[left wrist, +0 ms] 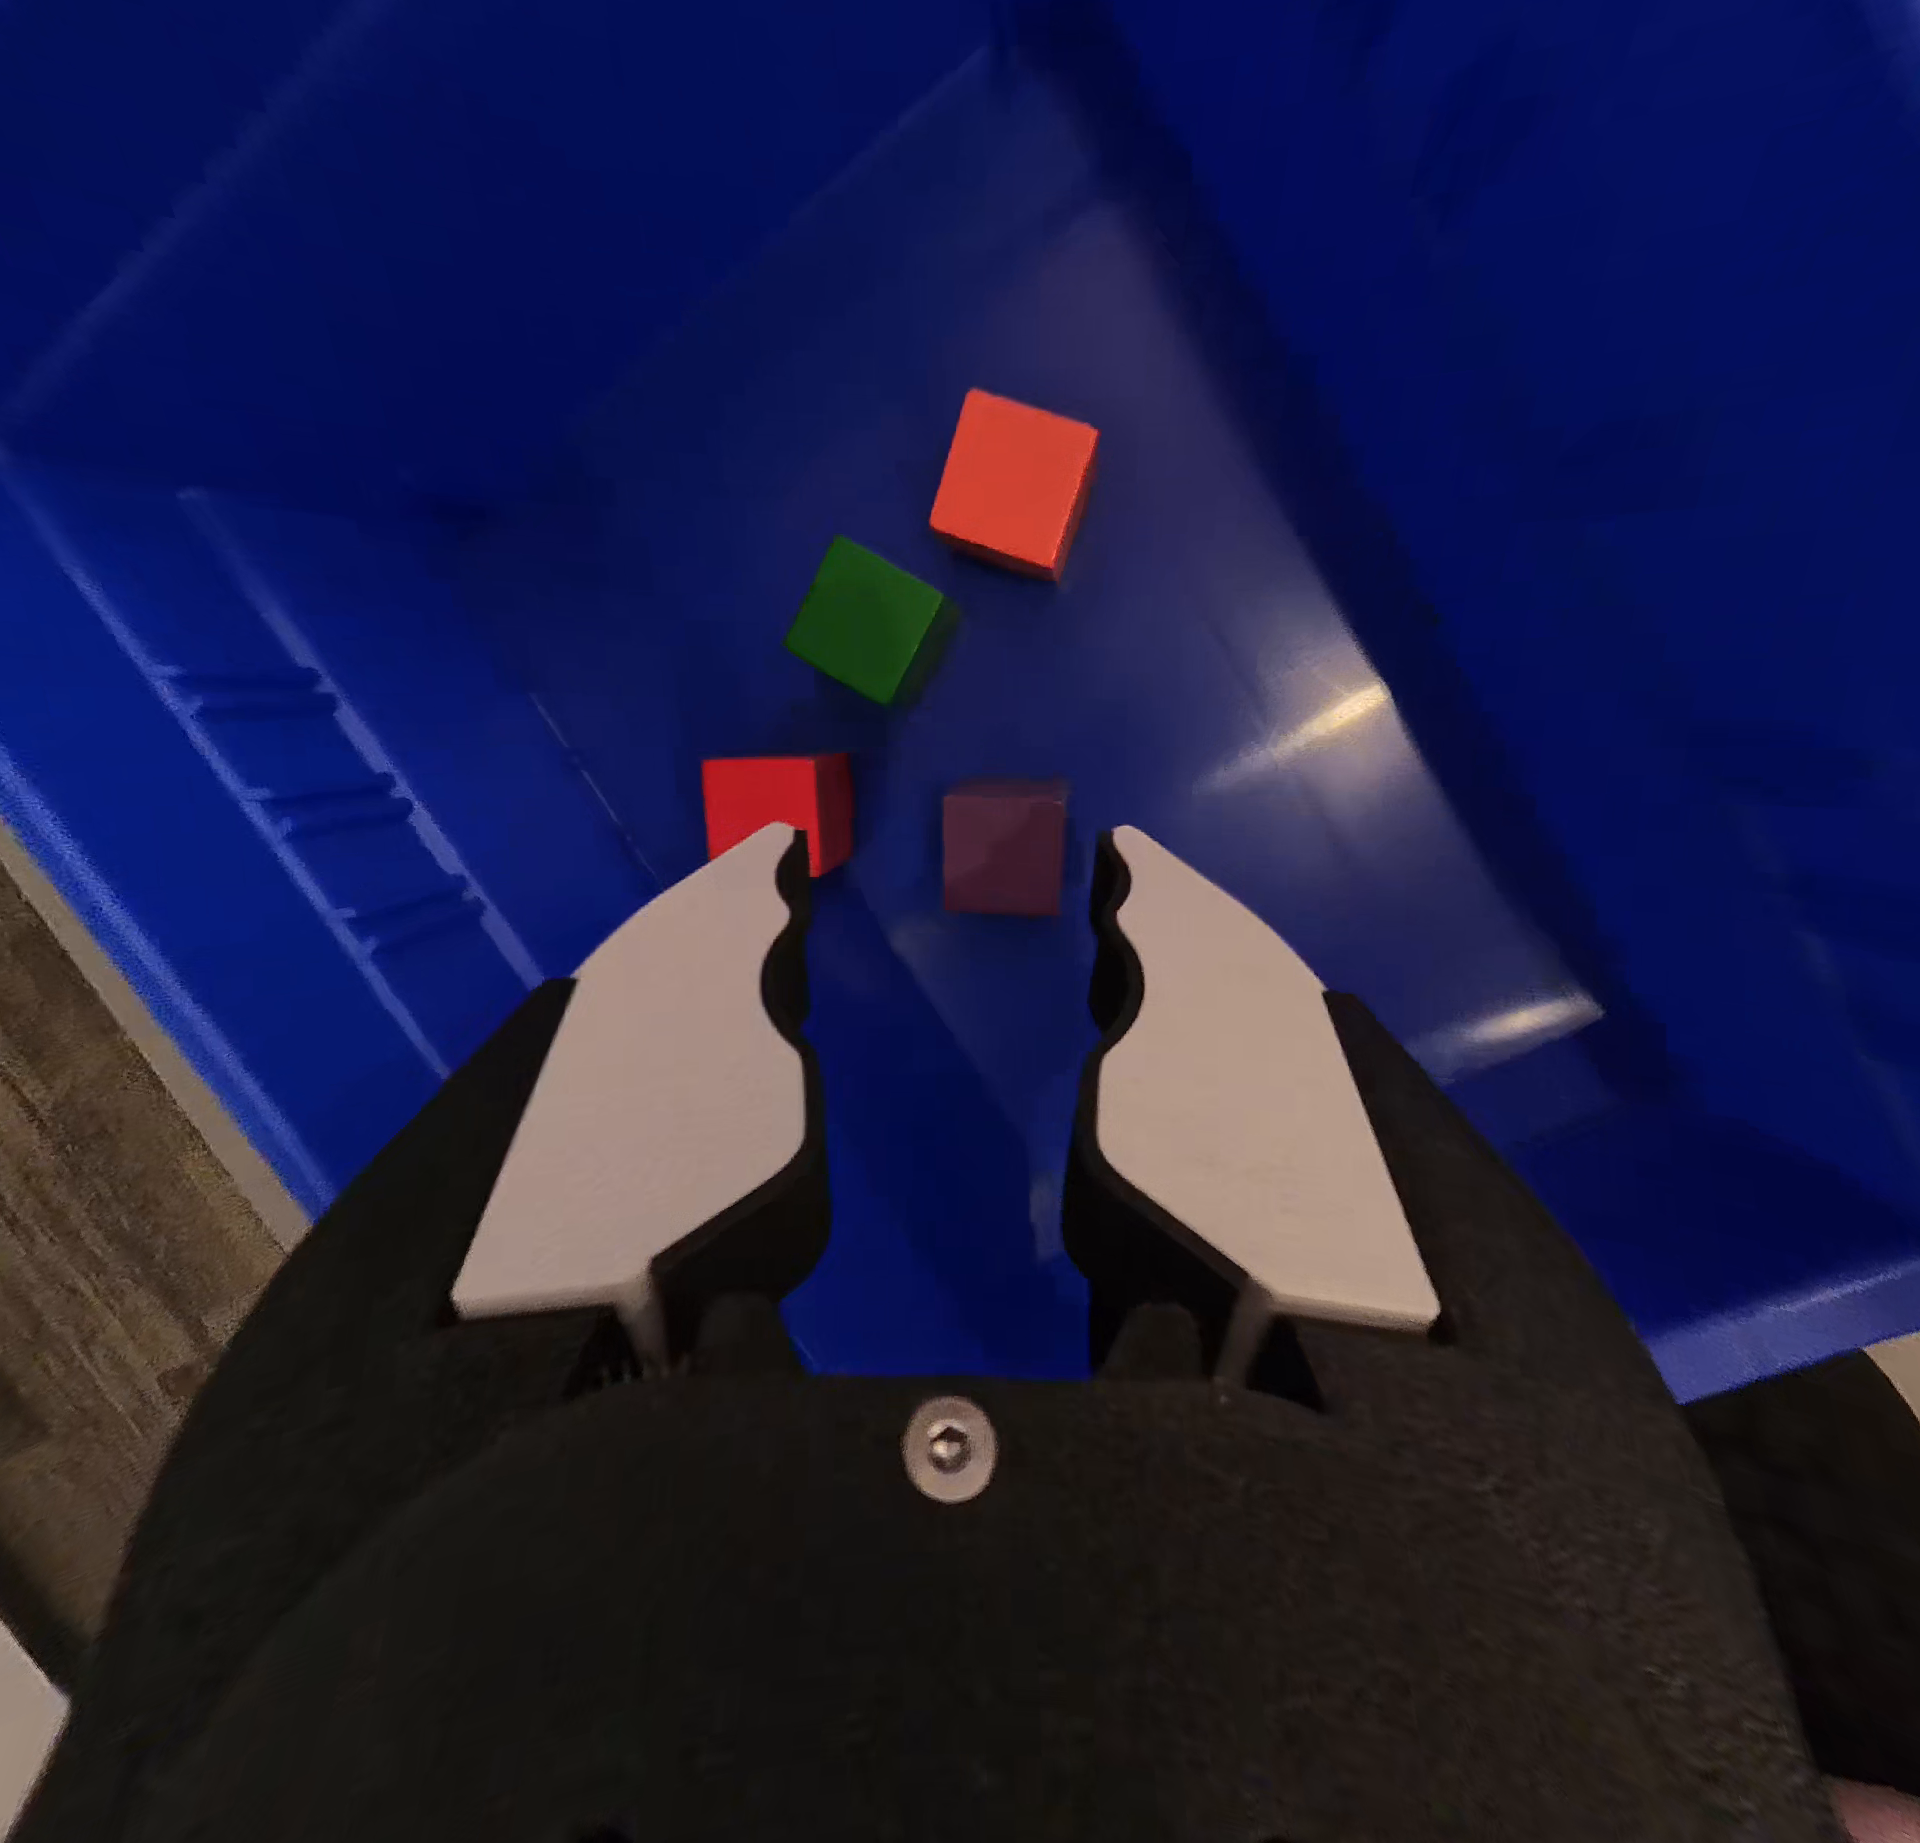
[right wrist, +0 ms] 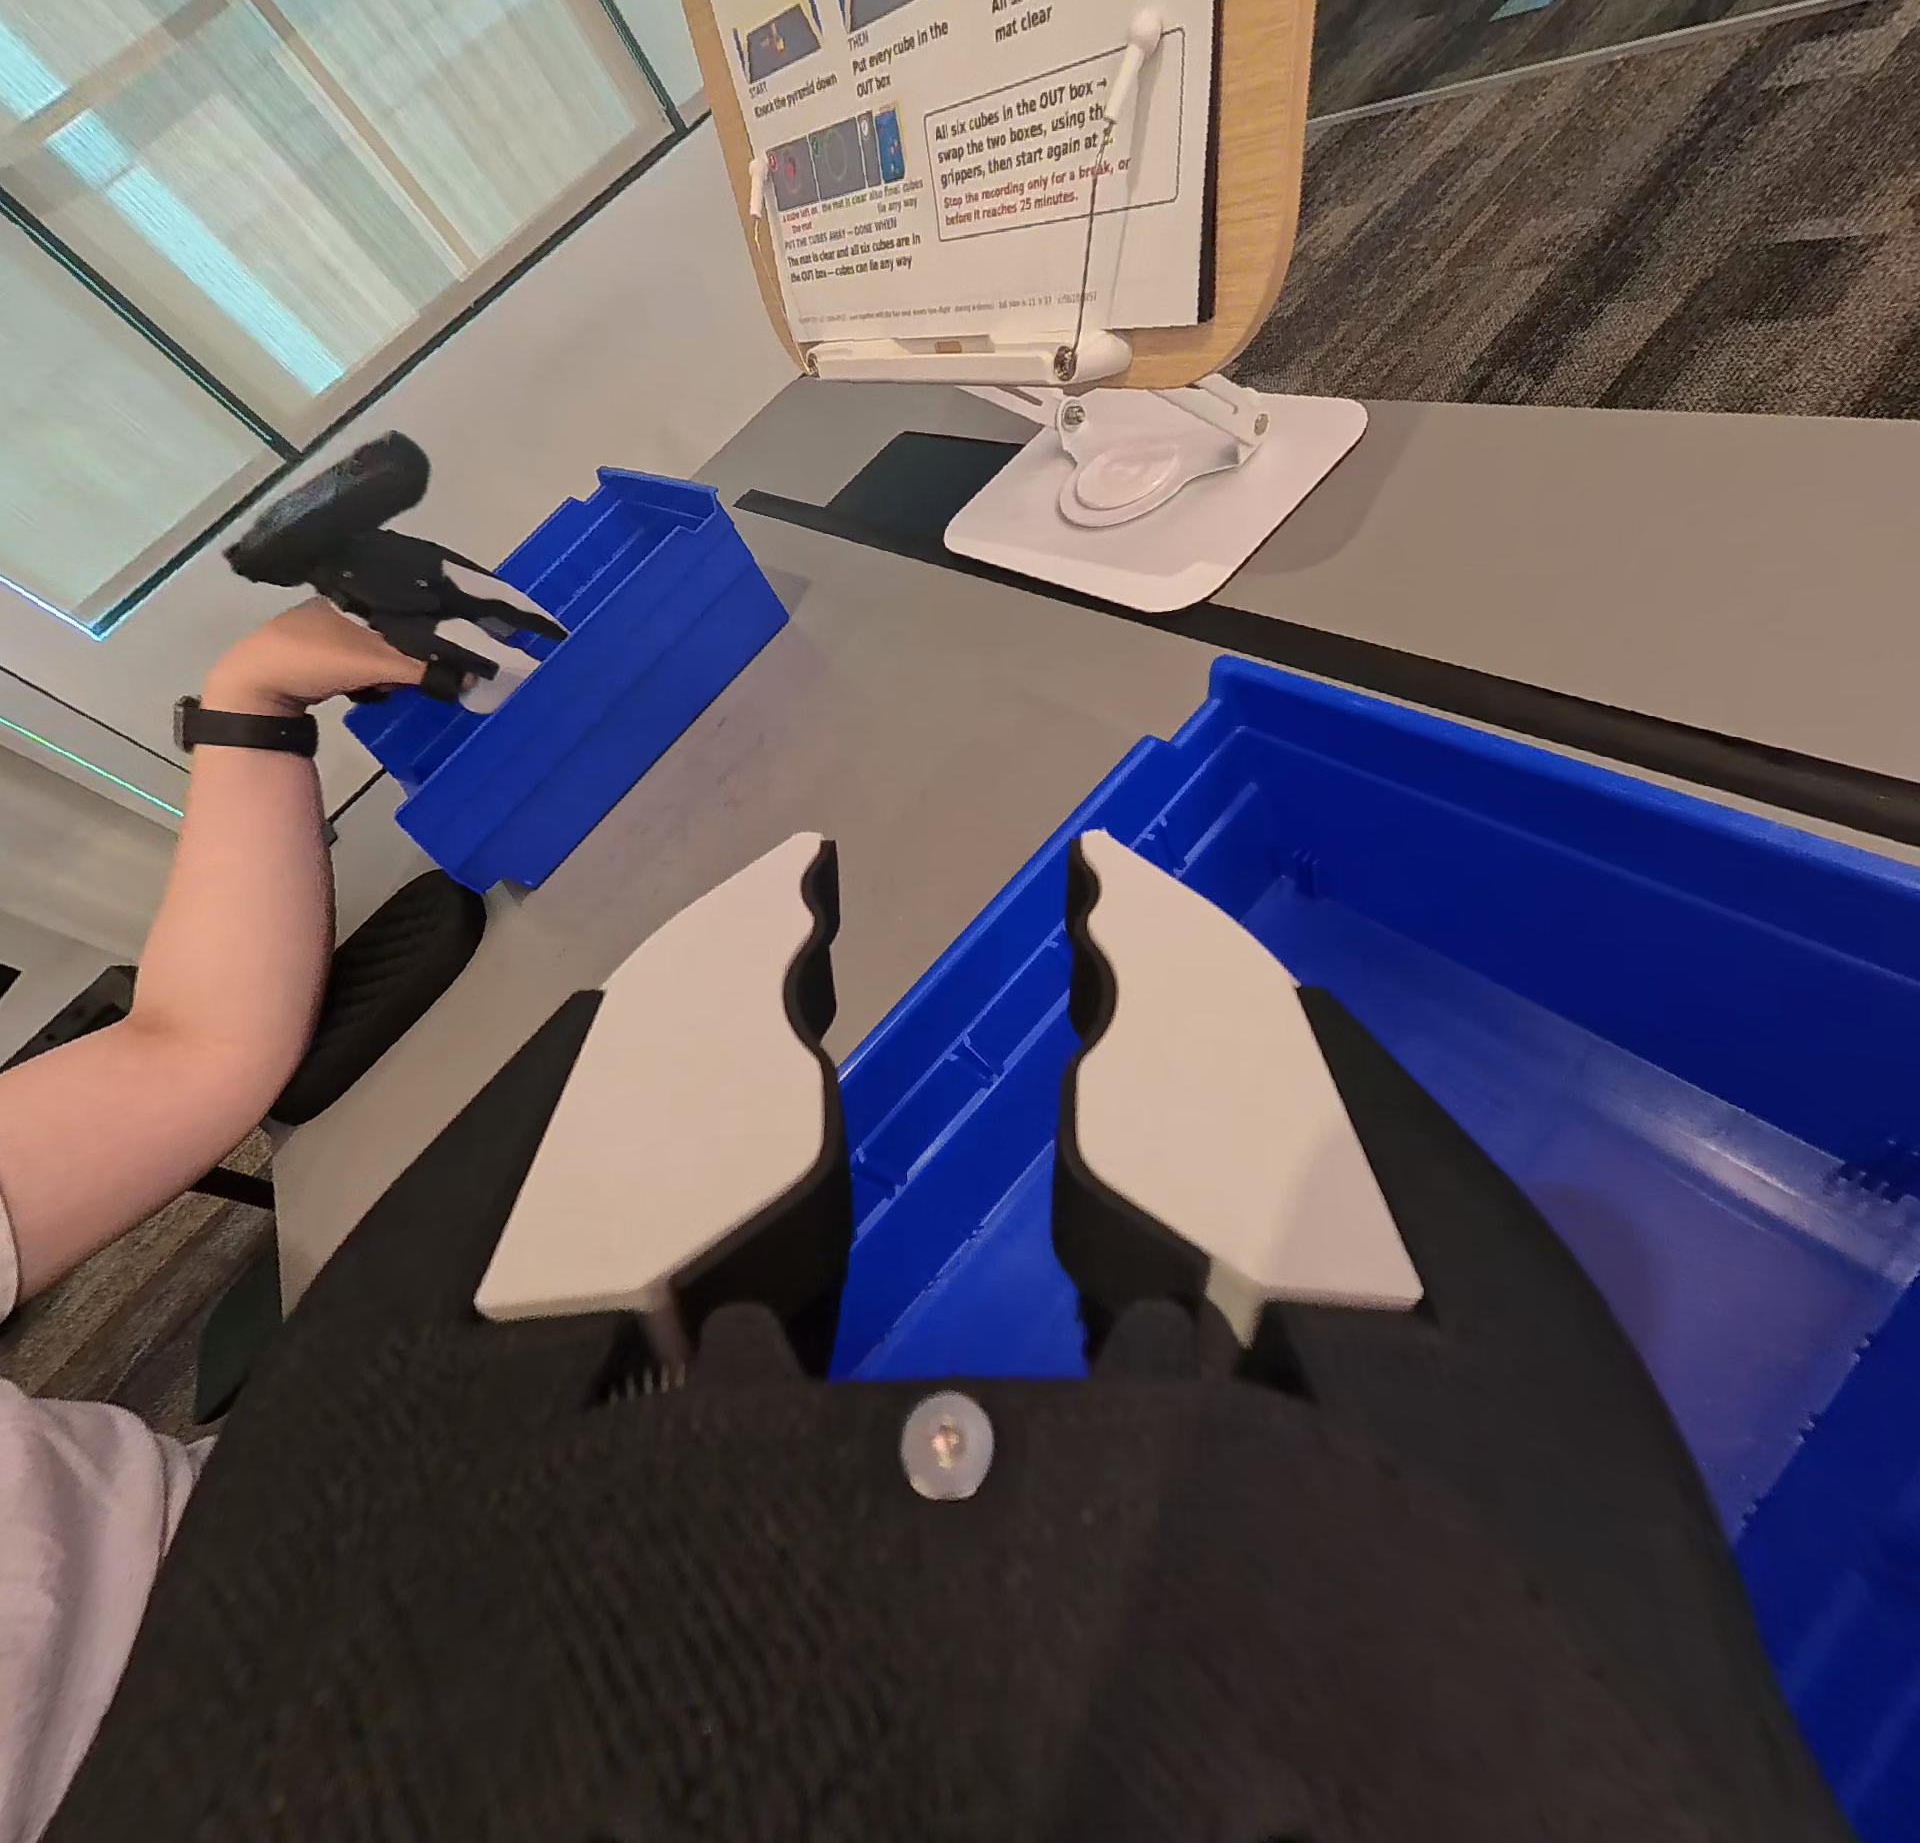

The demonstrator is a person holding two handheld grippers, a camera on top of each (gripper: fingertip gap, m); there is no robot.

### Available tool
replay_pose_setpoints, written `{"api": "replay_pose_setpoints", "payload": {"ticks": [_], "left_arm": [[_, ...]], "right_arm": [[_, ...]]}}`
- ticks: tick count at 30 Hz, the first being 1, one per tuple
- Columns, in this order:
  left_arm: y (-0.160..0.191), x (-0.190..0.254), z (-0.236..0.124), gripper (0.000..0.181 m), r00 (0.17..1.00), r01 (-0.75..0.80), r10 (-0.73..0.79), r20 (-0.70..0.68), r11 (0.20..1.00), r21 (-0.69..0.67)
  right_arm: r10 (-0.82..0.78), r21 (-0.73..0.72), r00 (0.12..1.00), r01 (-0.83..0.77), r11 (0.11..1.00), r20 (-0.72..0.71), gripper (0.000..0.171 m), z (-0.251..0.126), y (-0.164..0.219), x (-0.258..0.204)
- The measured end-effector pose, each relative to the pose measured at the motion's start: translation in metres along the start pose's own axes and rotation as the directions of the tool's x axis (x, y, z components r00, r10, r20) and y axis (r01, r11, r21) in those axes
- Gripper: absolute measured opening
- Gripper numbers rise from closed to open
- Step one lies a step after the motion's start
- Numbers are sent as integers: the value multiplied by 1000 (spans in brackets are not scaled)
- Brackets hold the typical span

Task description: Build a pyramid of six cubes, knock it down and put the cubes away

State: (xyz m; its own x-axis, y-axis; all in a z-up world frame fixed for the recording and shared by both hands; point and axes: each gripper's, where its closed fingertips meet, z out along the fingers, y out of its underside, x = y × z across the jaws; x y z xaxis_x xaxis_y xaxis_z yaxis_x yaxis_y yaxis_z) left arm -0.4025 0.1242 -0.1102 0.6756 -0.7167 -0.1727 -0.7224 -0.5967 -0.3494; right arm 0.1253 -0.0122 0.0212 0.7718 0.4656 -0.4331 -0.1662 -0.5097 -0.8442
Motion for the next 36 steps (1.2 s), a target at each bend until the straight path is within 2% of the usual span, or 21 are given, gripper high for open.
{"api": "replay_pose_setpoints", "payload": {"ticks": [5, 9, 13, 17, 20, 23, 26, 30, 33, 36], "left_arm": [[13, -2, 17, 52, 1000, -7, 8, 14, 995, -102], [9, -2, 20, 49, 1000, 16, -17, -6, 997, -73], [21, 4, 24, 49, 998, 22, -29, -47, 989, -147], [19, 5, 27, 48, 998, 26, -34, -57, 990, -138], [20, 7, 31, 28, 998, 0, -11, -69, 988, -157], [17, 2, 27, 28, 999, -7, 0, -44, 989, -148], [6, -5, 3, 28, 999, -43, 44, 18, 997, -63], [-33, -5, -77, 28, 975, -146, 106, 197, 969, 200], [-70, 44, -142, 28, 939, -331, 242, 245, 830, 449], [-93, 118, -173, 27, 886, -450, 424, 190, 684, 574]], "right_arm": [[0, -7, 1000, 0, 1000, 3, 43, 0, 1, 0], [0, -12, 1000, 0, 1000, 6, 43, 1, 2, 0], [0, -9, 1000, 0, 1000, 7, 43, 0, 1, 0], [1, -5, 1000, -1, 1000, 6, 42, -1, 1, 0], [1, -5, 1000, -1, 1000, 8, 43, -1, 1, 0], [1, -12, 1000, -1, 1000, 4, 43, 0, 2, 1], [-1, -18, 1000, 2, 1000, 3, 43, 1, 3, 1], [-1, -26, 1000, 1, 1000, 1, 43, 2, 4, 2], [1, -30, 1000, -1, 1000, 2, 43, 3, 5, 2], [-1, -33, 1000, 1, 999, 3, 43, 4, 6, 1]]}}
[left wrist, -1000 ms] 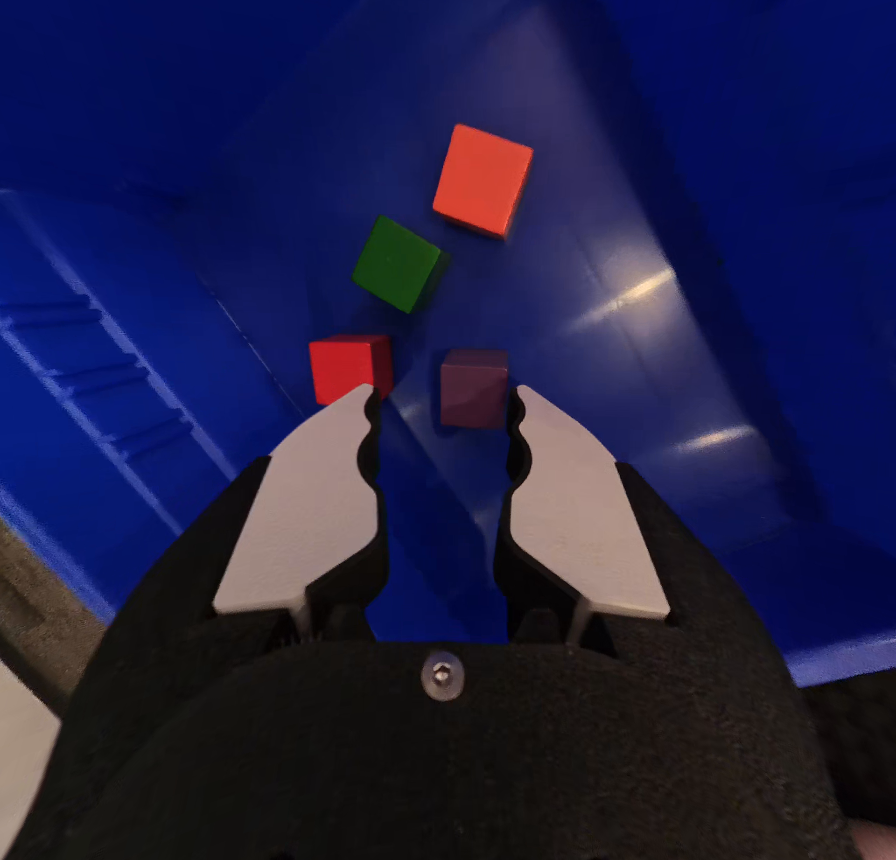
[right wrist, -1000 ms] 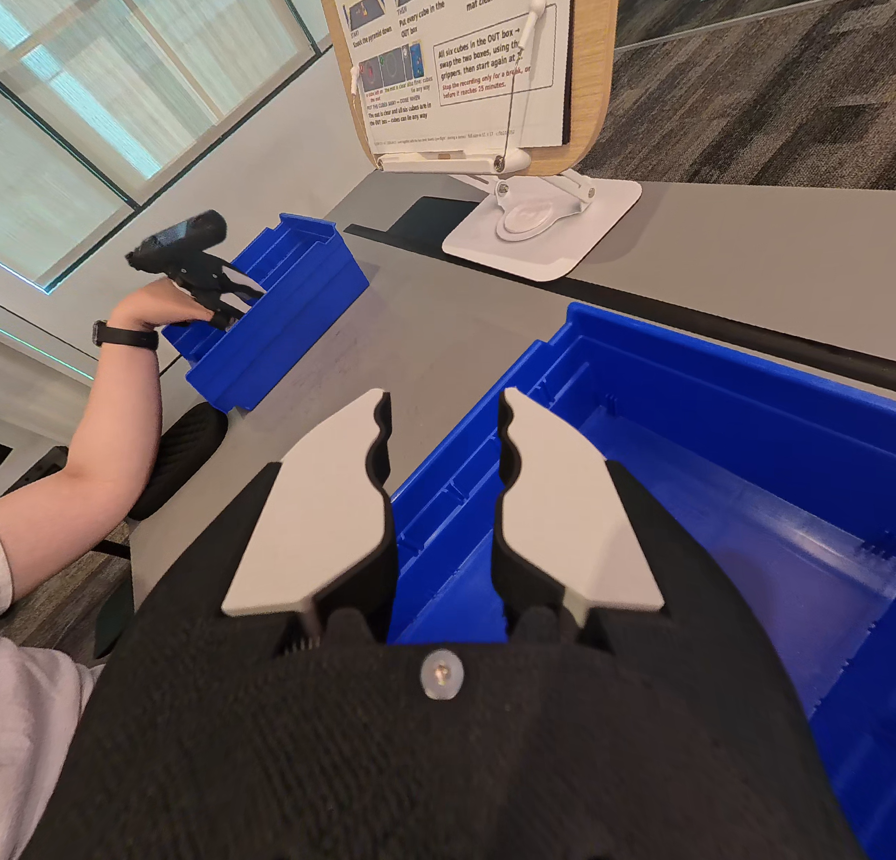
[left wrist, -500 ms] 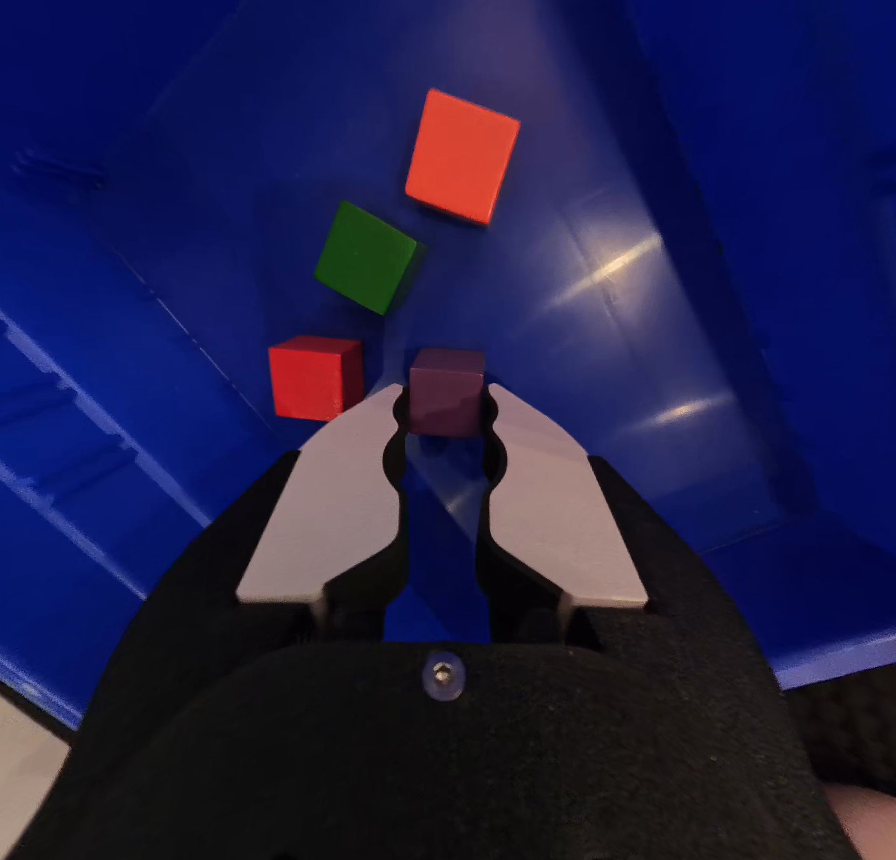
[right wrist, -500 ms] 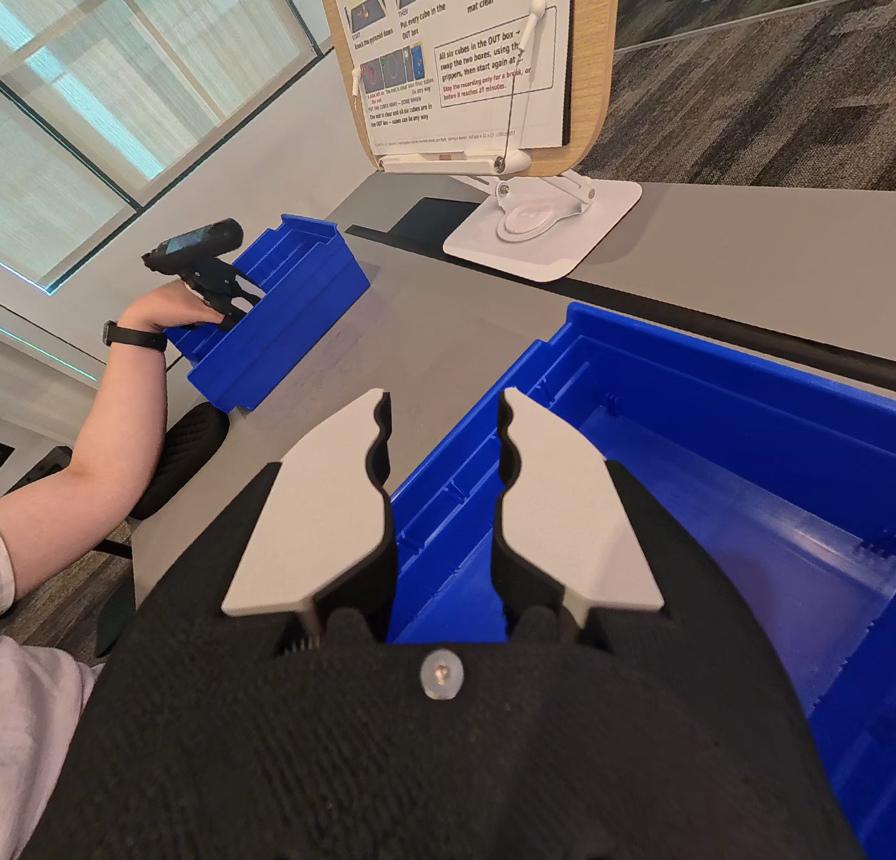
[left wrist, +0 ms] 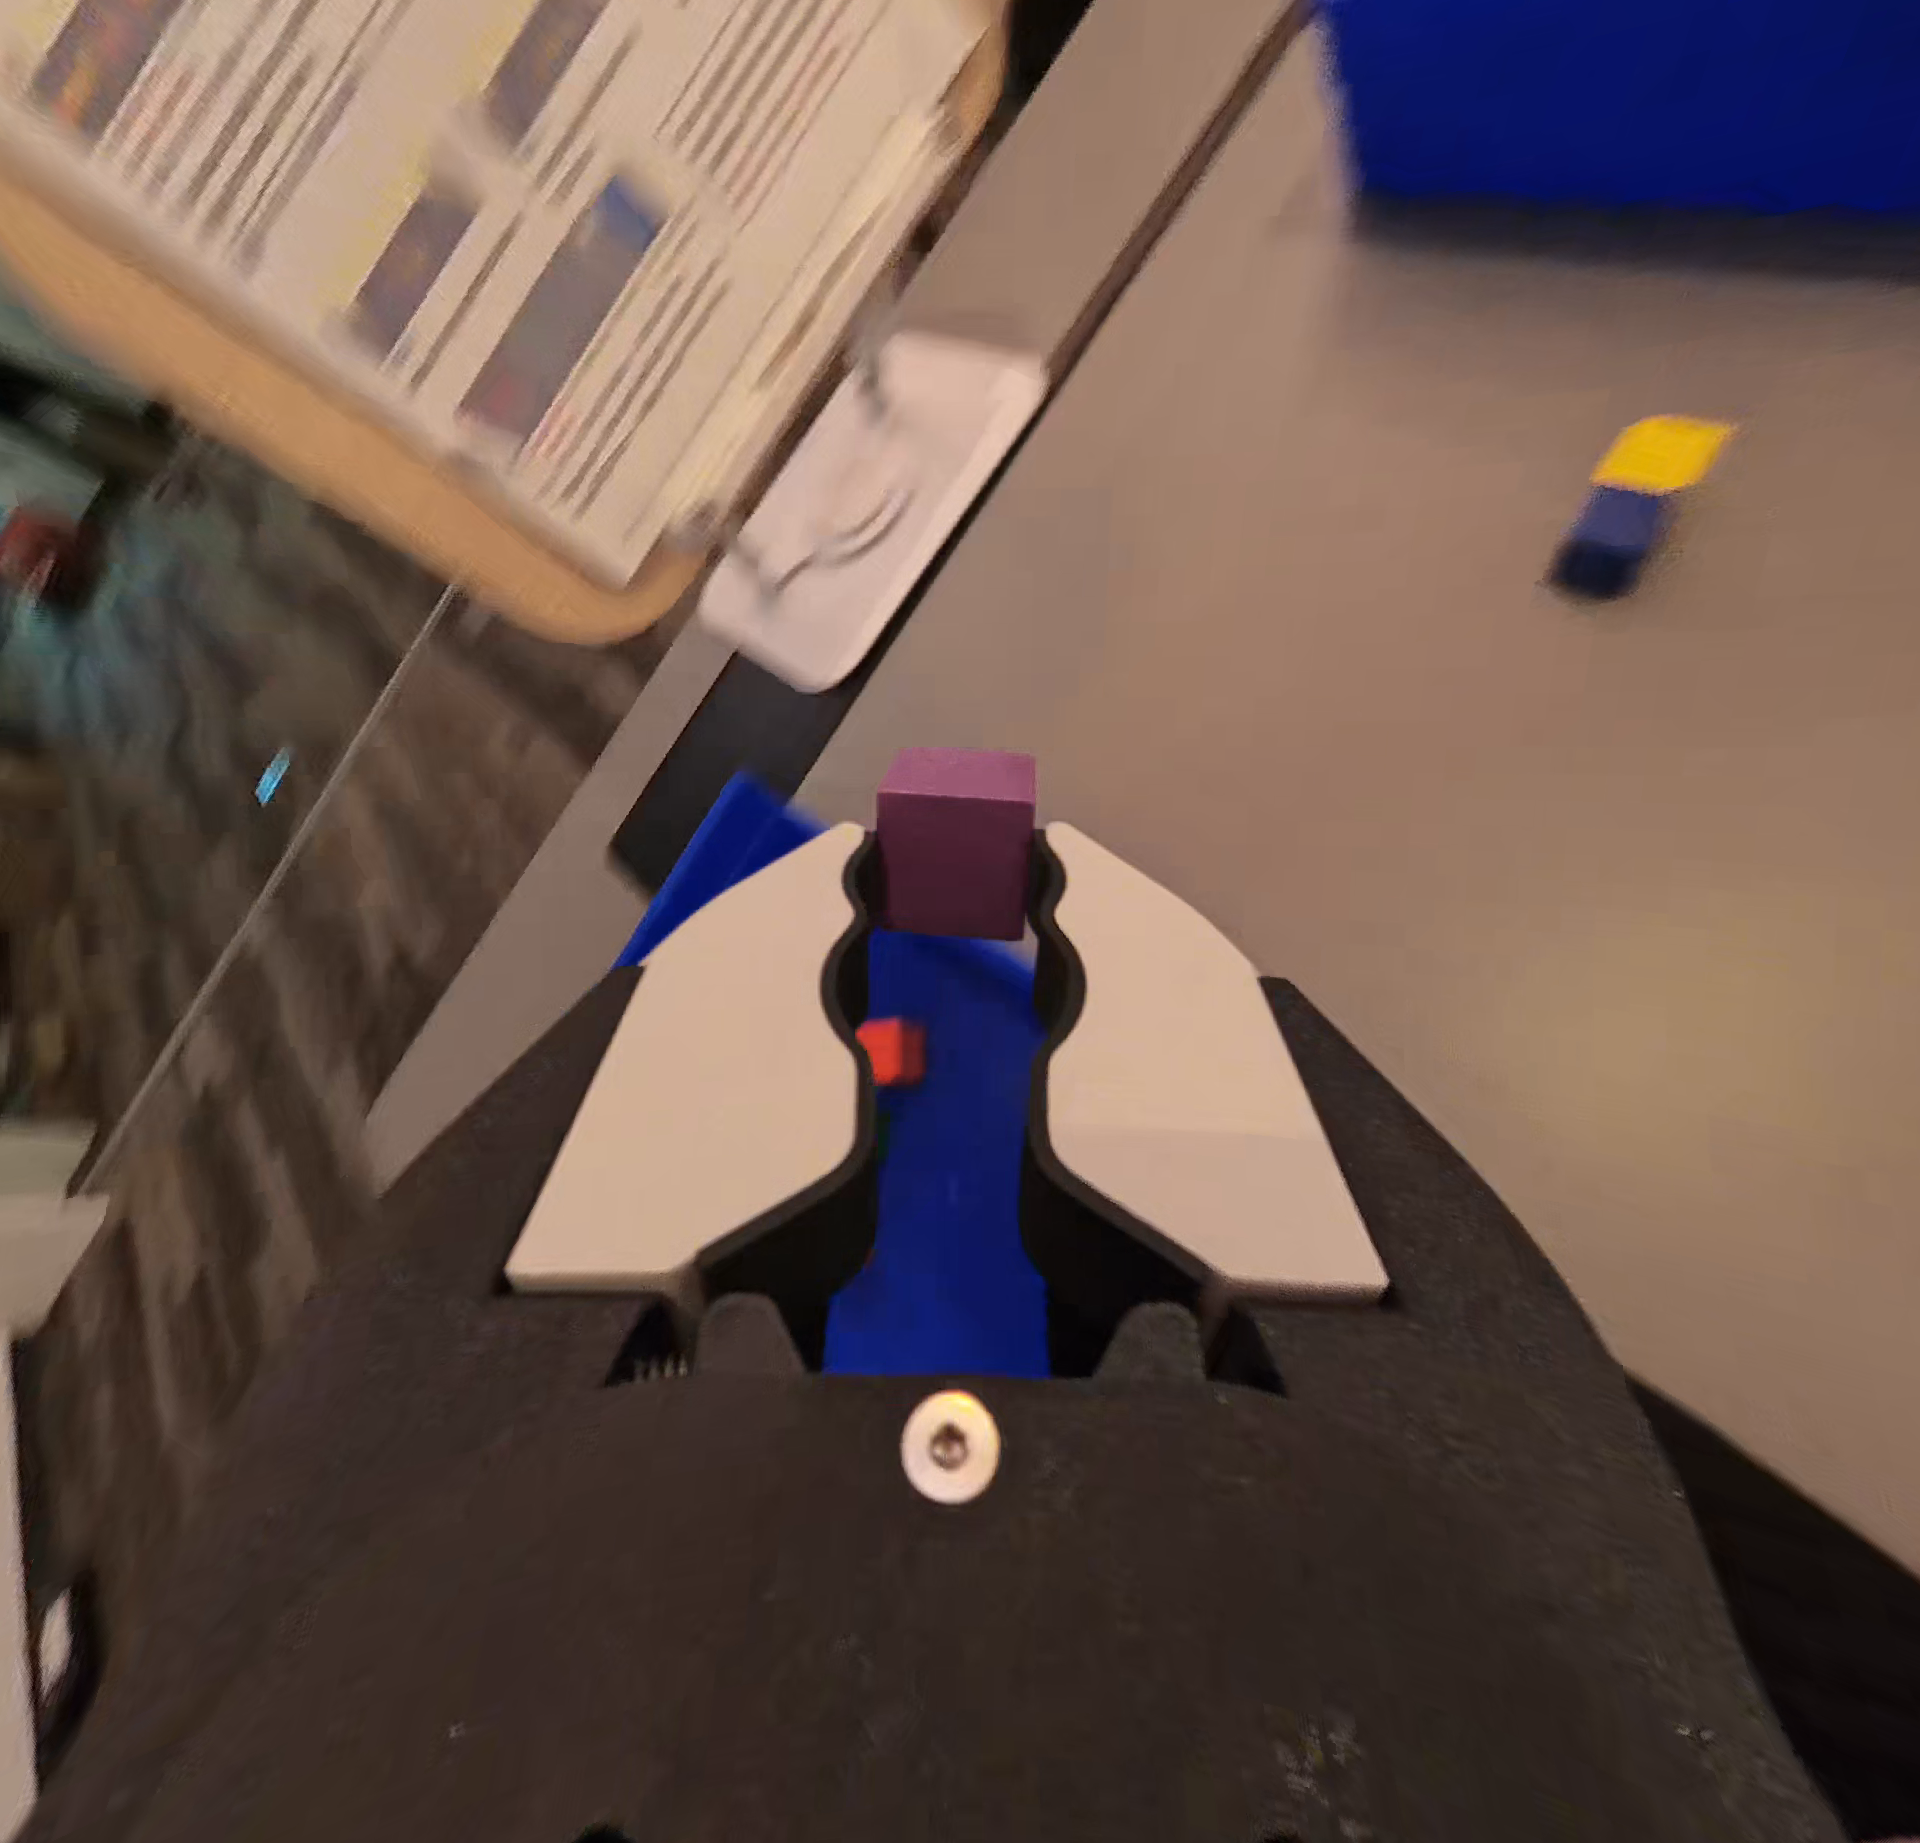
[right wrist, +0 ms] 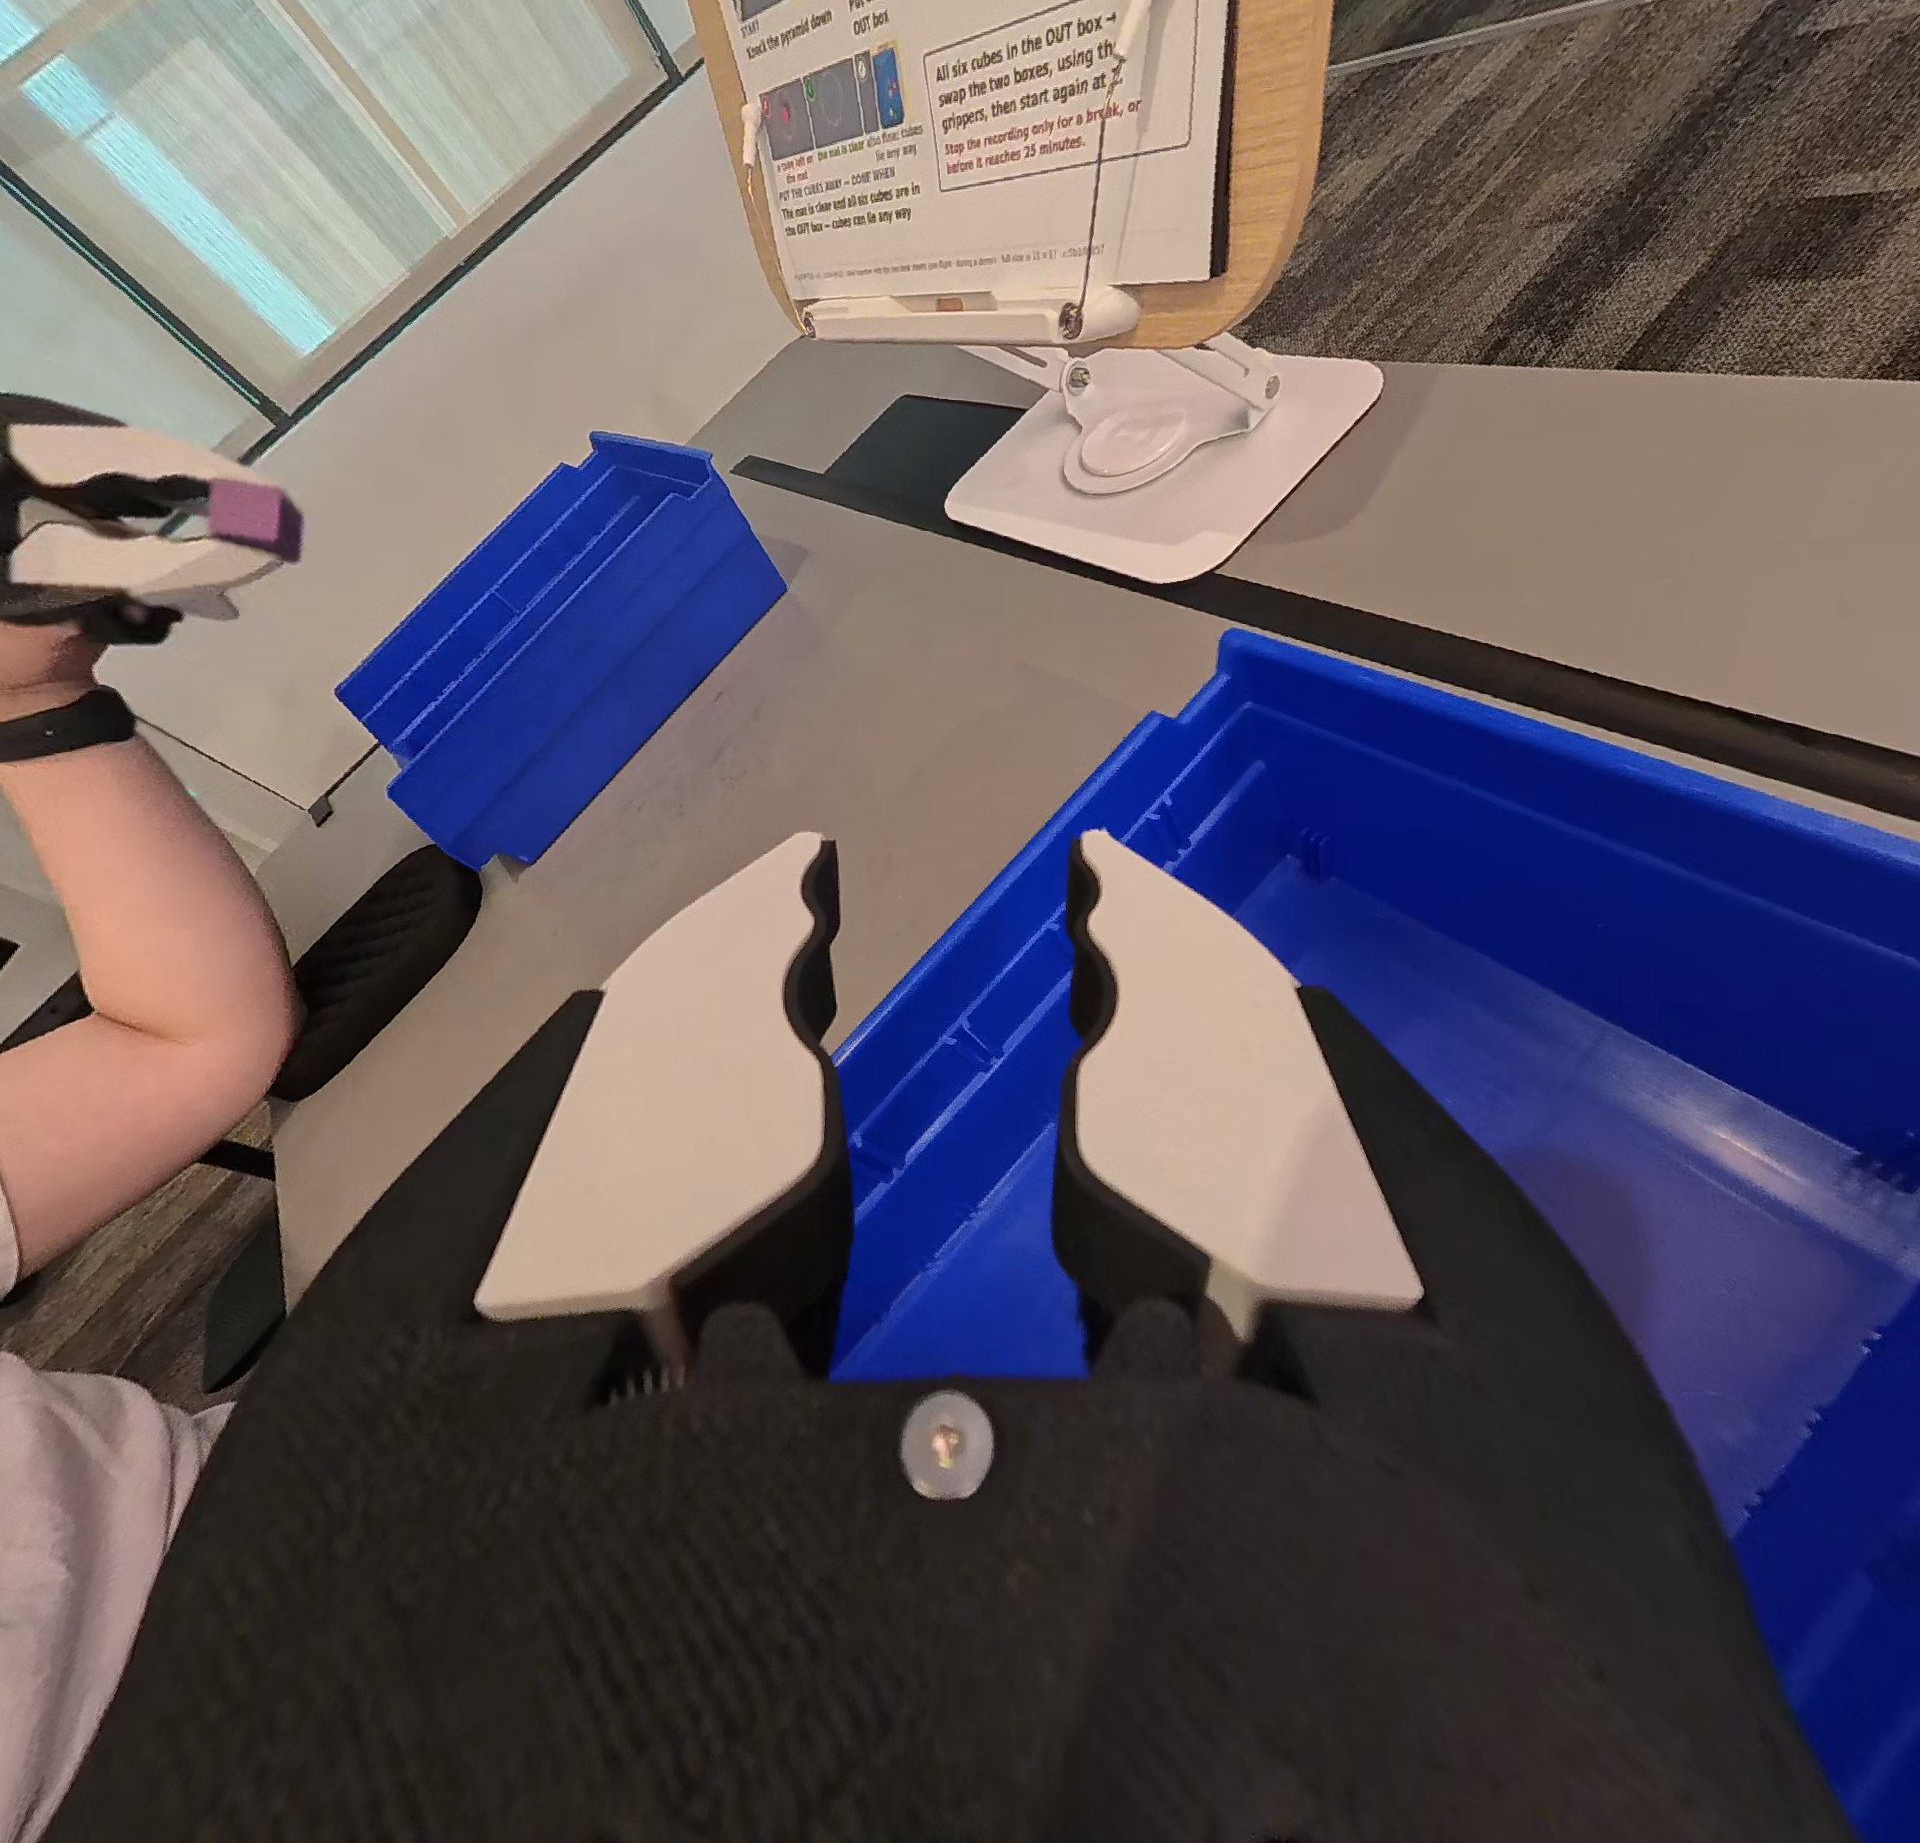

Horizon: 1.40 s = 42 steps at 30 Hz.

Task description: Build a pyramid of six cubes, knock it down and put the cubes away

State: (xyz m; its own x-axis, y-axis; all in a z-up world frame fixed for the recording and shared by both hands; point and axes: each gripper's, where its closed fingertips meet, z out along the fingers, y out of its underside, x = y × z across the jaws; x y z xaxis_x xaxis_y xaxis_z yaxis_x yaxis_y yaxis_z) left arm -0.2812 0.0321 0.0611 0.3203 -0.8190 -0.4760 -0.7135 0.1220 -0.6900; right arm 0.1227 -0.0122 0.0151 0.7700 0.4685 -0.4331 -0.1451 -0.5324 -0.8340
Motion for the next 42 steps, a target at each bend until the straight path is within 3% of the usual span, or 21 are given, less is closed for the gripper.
{"api": "replay_pose_setpoints", "payload": {"ticks": [5, 7, 12, 16, 25, 42], "left_arm": [[-45, 90, 63, 27, 963, -119, 107, -248, 992, -32], [-42, 132, 98, 27, 916, -145, 97, -389, 985, -95], [-10, 181, 151, 27, 844, -244, 92, -528, 943, -226], [-3, 198, 160, 27, 805, -217, 19, -592, 940, -264], [7, 211, 171, 27, 805, -324, 94, -586, 897, -301], [13, 223, 179, 27, 792, -384, 110, -601, 855, -349]], "right_arm": [[-11, -11, 1000, 11, 1000, 2, 43, 2, 1, -5], [-17, -18, 1000, 17, 1000, 3, 43, 2, 2, -7], [-43, -35, 999, 43, 998, 3, 43, 3, 3, -12], [-41, -20, 999, 41, 999, 8, 43, 4, -1, -12], [-25, -37, 1000, 26, 999, 7, 43, 5, 3, -8], [-24, -64, 1000, 25, 998, 9, 43, 11, 6, -9]]}}
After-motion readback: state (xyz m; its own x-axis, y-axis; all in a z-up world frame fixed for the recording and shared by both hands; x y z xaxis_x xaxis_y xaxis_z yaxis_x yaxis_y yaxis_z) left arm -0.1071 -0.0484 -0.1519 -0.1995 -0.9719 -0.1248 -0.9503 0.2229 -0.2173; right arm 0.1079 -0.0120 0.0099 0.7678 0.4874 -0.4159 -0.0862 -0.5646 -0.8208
